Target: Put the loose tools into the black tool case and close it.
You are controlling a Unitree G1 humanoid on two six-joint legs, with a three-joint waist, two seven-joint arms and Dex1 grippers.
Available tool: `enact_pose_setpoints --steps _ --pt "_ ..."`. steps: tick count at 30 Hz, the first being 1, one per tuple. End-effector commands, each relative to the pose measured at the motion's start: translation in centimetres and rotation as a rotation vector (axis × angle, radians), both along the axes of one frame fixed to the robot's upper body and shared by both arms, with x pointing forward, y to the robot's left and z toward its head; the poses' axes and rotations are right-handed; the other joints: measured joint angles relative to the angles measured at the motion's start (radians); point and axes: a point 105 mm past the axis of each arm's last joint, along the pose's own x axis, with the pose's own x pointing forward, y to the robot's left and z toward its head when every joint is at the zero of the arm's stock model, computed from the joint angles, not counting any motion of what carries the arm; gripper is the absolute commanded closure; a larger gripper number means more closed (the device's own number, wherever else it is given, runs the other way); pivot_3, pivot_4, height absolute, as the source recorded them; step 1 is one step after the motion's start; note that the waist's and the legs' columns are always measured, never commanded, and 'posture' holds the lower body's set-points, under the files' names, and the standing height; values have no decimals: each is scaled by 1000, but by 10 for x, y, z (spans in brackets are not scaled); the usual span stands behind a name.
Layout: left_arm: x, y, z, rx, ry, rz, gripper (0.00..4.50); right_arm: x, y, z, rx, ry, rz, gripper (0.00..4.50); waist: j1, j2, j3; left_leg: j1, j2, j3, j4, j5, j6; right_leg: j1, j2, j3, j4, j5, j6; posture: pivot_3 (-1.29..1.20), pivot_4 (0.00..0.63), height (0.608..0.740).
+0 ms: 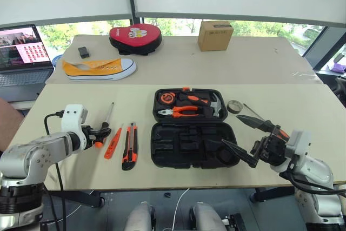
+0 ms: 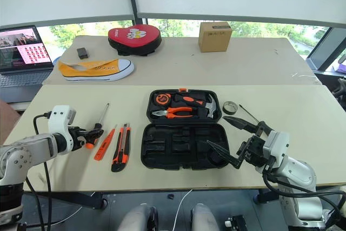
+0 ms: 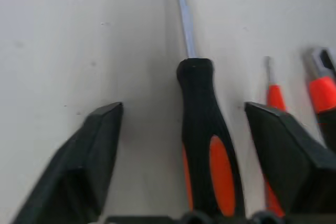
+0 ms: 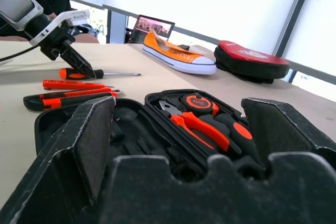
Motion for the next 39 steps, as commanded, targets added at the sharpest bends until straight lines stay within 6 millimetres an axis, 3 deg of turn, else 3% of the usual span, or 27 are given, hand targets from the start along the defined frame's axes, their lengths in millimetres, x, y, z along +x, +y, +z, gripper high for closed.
enact_pose_setpoints --steps 1,3,5,7,9,11,16,21,26,29,38,39 --pt "-3 0 -3 -4 34 -12 2155 -2 -4 9 -11 -37 -2 0 -1 0 0 0 0 0 0 0 0 0 0 0 0 0 0 0 150 740" --pt "-3 6 5 2 12 -7 2828 -3 -6 8 -16 -35 -7 0 -1 0 0 0 0 0 0 0 0 0 0 0 0 0 0 0 150 740" --pt "2 15 25 15 -79 -19 3527 -4 -10 6 -22 -33 -19 0 -1 0 0 0 0 0 0 0 0 0 0 0 0 0 0 0 150 740" --pt "10 16 46 36 -186 -63 3649 -5 -13 6 -29 -35 -31 0 -2 -1 1 -1 0 0 0 0 0 -1 0 0 0 0 0 0 150 740" --pt "18 1 75 81 -376 -226 3649 -6 -18 6 -36 -42 -51 0 -2 -1 1 -3 1 0 0 0 0 -3 0 0 0 0 0 0 150 740" --pt "15 -32 86 119 -460 -490 3649 -6 -28 7 -52 -46 -85 0 2 -1 1 -4 0 0 0 0 0 -3 -1 0 -1 0 0 0 150 740" --pt "8 -112 72 189 -457 -1044 3649 -12 -59 3 -136 43 -127 0 31 1 2 -5 -2 3 1 0 1 -1 -3 0 -5 0 0 0 150 740" --pt "12 -166 47 278 -371 -1312 3649 -18 -71 -1 -185 77 -143 0 25 0 2 -6 -4 5 2 0 3 -1 1 1 -6 1 1 0 150 740" --pt "22 -190 25 374 -292 -1408 3649 -22 -69 -2 -185 71 -159 0 11 0 2 -8 -2 0 2 0 3 -2 7 3 -5 1 3 0 150 740" --pt "28 -202 23 383 -304 -1399 3649 -24 -65 -3 -178 69 -163 0 11 1 2 -7 -2 0 2 0 3 -2 7 3 -5 1 3 0 150 740" --pt "37 -210 21 409 -319 -1336 3649 -26 -58 -6 -159 75 -162 0 20 1 2 -8 -2 -1 3 0 3 -2 6 3 -5 1 3 0 150 740" --pt "37 -211 23 403 -328 -1331 3166 -26 -58 -7 -156 77 -160 0 20 1 2 -8 -2 -1 4 0 3 -2 6 3 -5 1 3 0 150 740"
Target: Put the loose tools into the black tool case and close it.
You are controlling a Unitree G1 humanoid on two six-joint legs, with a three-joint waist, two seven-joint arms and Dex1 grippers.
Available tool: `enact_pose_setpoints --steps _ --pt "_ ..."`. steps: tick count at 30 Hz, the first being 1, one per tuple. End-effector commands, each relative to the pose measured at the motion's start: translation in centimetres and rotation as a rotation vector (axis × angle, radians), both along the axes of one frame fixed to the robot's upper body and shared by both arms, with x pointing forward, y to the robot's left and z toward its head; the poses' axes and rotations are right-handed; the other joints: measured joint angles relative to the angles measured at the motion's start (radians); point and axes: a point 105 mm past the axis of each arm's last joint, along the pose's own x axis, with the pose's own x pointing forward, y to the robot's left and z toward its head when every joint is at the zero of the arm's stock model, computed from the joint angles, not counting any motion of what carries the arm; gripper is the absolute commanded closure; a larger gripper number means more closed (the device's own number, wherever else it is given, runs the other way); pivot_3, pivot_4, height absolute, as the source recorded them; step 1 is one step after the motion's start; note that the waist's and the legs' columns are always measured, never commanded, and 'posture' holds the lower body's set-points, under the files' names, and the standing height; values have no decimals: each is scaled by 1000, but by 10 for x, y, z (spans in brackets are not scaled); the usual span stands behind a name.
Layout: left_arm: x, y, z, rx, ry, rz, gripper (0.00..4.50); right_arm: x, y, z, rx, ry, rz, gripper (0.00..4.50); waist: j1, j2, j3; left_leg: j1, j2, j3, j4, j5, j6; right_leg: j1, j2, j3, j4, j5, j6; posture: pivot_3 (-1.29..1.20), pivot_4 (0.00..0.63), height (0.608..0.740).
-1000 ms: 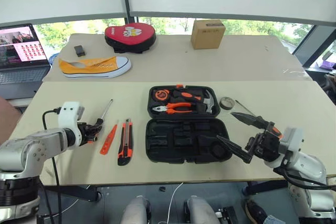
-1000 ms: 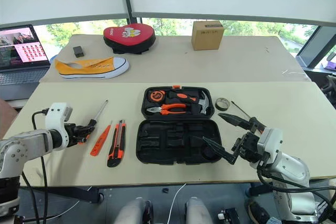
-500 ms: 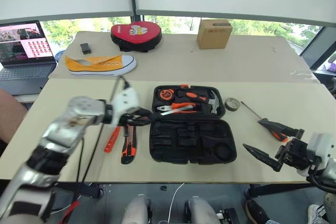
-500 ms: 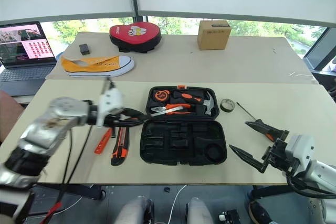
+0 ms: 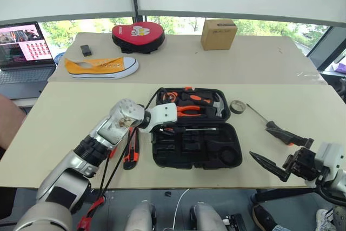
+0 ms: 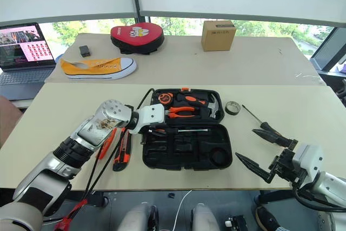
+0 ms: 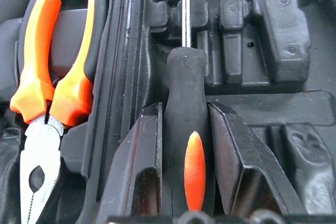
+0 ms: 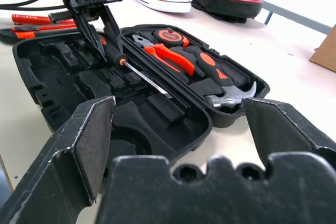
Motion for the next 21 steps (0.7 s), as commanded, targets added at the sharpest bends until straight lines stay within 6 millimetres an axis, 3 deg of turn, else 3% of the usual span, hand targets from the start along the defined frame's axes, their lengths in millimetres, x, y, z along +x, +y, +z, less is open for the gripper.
enact_pose_setpoints --steps 1,9,12,15,21 --pt "6 -2 14 -33 -57 25 2659 -2 5 7 7 -34 13 0 1 0 0 0 0 0 0 0 0 0 0 0 0 0 0 0 150 740" --pt "-5 -19 37 -179 -112 -30 14 -4 13 2 38 2 38 0 2 0 0 -1 0 -1 2 0 0 0 0 -1 1 0 0 0 150 740" --pt "-7 -22 39 -272 -113 -9 14 -5 14 0 44 11 40 0 1 0 0 -1 0 -1 2 0 0 0 0 0 1 0 0 0 150 740" --pt "-3 -16 29 -287 -79 44 750 -6 15 0 47 14 39 0 -1 0 0 0 0 -2 2 0 0 0 0 -1 2 0 0 0 150 740" --pt "15 -5 15 -289 -108 150 2933 -4 17 0 52 11 34 0 1 0 0 0 0 -2 2 0 0 1 0 0 3 0 0 0 150 740"
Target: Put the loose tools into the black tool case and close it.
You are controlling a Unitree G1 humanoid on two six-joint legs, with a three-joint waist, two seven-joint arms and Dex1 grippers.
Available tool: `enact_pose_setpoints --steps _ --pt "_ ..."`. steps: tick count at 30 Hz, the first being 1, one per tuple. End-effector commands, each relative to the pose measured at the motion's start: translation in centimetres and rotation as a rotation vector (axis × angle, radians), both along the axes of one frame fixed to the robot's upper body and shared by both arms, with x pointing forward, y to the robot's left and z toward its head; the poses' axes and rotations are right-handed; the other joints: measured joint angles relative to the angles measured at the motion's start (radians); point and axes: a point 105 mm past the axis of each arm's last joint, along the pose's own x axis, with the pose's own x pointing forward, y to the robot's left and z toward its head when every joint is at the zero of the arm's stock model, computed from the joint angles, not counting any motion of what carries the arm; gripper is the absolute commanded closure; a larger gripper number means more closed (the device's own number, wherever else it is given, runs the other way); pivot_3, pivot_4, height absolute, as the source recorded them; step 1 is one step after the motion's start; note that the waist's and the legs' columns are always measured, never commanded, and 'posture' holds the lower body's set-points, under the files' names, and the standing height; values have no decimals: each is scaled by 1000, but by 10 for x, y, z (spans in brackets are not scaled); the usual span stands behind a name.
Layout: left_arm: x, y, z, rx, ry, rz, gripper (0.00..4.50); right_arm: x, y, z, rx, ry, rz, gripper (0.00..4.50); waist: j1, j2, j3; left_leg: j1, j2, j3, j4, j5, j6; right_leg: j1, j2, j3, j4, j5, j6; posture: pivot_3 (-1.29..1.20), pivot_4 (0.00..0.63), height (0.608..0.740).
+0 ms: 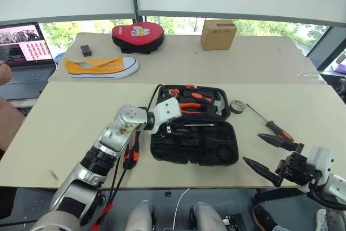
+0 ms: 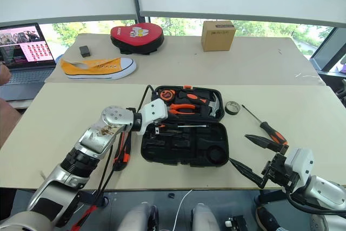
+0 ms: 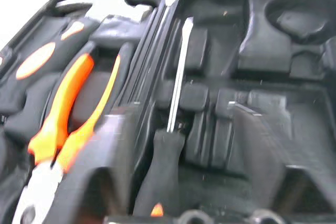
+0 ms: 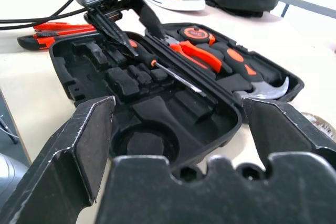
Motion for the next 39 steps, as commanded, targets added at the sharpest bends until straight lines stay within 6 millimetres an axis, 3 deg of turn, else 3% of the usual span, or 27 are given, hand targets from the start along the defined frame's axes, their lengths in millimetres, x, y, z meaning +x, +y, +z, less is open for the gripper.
enact_pose_setpoints --steps 1,4,13,18,20,23,26,30,34,36,39 --pt "9 3 -1 -16 -31 45 3340 1 4 10 9 -41 5 0 1 0 0 0 0 0 0 0 0 0 0 0 0 0 0 0 150 740" --pt "6 0 -11 -9 0 39 4480 2 4 10 13 -43 2 0 2 0 0 -1 0 0 0 0 0 0 0 0 0 0 0 0 150 740" --pt "-1 -3 -49 78 128 64 4480 2 5 7 21 -39 -10 0 4 1 -1 2 0 0 1 0 0 2 0 0 0 0 0 0 150 740" --pt "-2 -5 -54 88 151 51 4480 3 3 6 20 -25 -25 0 4 3 -2 9 0 -1 1 -1 1 13 -1 -2 -3 0 1 0 150 740" --pt "0 -7 -51 88 111 38 4480 4 1 5 23 -22 -46 0 4 3 -3 10 -1 -1 1 -1 1 14 -1 -2 -3 0 1 0 150 740" --pt "6 -11 -15 -134 34 35 4480 5 -13 10 57 -39 -136 0 4 4 -3 10 -1 -2 1 -1 1 14 -2 -2 -3 0 1 0 150 740" --pt "1 6 24 -361 -26 1 3890 -1 -40 9 78 -31 -254 0 1 4 -3 7 -1 -2 1 -1 1 11 -3 -2 -3 0 1 0 150 740" --pt "-18 41 48 -523 -66 -75 2446 -13 -74 -5 43 -4 -391 0 -3 4 -3 3 0 -2 0 -1 1 6 -2 -2 -3 0 1 0 150 740" --pt "-40 89 51 -580 -67 -81 832 -27 -106 -19 39 29 -551 0 -12 6 -4 6 1 -1 0 -1 1 8 -2 -2 -3 0 0 0 150 740" --pt "-51 117 41 -541 -57 -35 98 -38 -119 -29 25 72 -612 0 -14 7 -4 6 2 -1 -1 -1 1 8 -3 -2 -3 -1 0 0 150 740" --pt "-65 144 31 -518 -36 15 35 -42 -123 -33 -2 103 -614 0 -16 7 -4 7 2 -1 -2 -1 1 9 -4 -2 -3 -1 -1 0 150 740"
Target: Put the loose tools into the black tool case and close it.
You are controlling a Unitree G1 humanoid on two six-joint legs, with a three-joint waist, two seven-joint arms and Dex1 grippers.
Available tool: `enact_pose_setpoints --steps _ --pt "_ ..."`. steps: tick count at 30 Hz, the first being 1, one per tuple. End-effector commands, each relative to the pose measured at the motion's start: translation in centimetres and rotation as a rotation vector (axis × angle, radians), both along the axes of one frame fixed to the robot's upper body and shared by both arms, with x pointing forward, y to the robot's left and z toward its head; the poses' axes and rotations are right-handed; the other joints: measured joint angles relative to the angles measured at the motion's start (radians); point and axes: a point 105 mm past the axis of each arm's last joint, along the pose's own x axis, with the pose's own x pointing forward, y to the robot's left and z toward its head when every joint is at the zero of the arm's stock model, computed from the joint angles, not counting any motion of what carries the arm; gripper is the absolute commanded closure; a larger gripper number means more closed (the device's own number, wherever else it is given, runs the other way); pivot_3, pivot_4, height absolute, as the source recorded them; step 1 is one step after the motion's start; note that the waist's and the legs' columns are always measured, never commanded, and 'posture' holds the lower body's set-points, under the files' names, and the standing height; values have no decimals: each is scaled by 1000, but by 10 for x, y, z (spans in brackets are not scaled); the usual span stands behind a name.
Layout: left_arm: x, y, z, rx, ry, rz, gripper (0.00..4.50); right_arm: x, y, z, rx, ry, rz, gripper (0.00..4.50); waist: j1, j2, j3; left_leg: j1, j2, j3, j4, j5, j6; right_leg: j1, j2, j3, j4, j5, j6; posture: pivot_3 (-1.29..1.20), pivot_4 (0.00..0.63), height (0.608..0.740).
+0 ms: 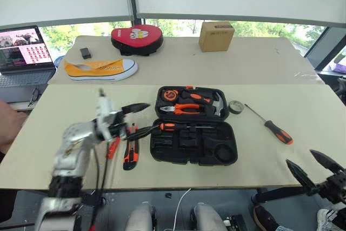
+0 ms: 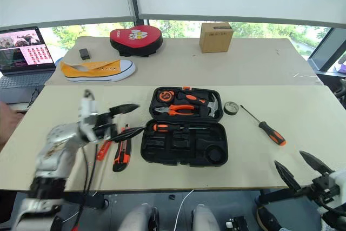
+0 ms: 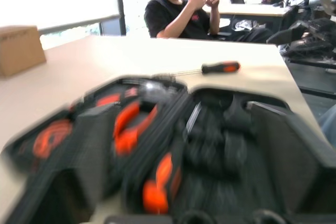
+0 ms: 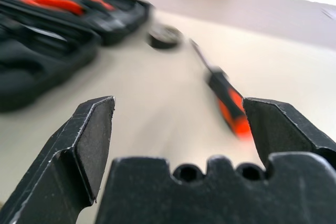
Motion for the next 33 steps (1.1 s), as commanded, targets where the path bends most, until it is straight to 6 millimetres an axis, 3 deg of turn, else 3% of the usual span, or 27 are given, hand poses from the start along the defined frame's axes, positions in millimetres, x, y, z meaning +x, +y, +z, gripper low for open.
enact_pose_setpoints --steps 1,4,8,17,20,28,31,33 --pt "-16 23 7 2 -46 12 35 1 -6 14 -62 -16 8 0 0 0 0 0 0 0 0 0 0 0 -1 0 0 0 0 0 150 740" --pt "-31 29 3 6 -16 -13 35 21 -10 24 -82 28 49 0 -3 1 1 2 -1 1 0 0 0 3 -4 0 -1 -1 -1 0 150 740" --pt "-38 17 3 -11 11 -73 35 58 -18 33 -144 140 86 0 -8 -1 2 4 0 5 0 0 2 3 -5 2 -2 -3 -5 0 150 740" --pt "-42 -15 5 -24 -21 -160 35 128 -22 17 -240 430 151 0 -7 0 2 1 -1 4 0 0 2 1 -2 1 -2 0 0 0 150 740" --pt "-43 -18 4 -20 -21 -164 0 142 -20 15 -244 455 164 653 -9 0 2 0 -2 4 -1 0 3 0 -2 2 -2 0 1 0 150 740" --pt "-45 -20 5 -20 -21 -171 0 150 -22 18 -254 459 177 3471 -6 0 3 -1 -2 4 -1 0 3 0 -3 1 -2 1 1 0 150 740" --pt "-44 -19 9 -32 -30 -161 0 150 -30 32 -273 403 150 3519 -8 1 3 -1 -2 4 -1 0 3 0 -2 1 -2 1 2 0 150 740" --pt "-39 -18 15 -74 -40 -129 0 154 -30 52 -302 305 144 3519 -8 1 3 -1 -2 4 -1 0 3 -1 -2 1 -2 1 2 0 150 740"
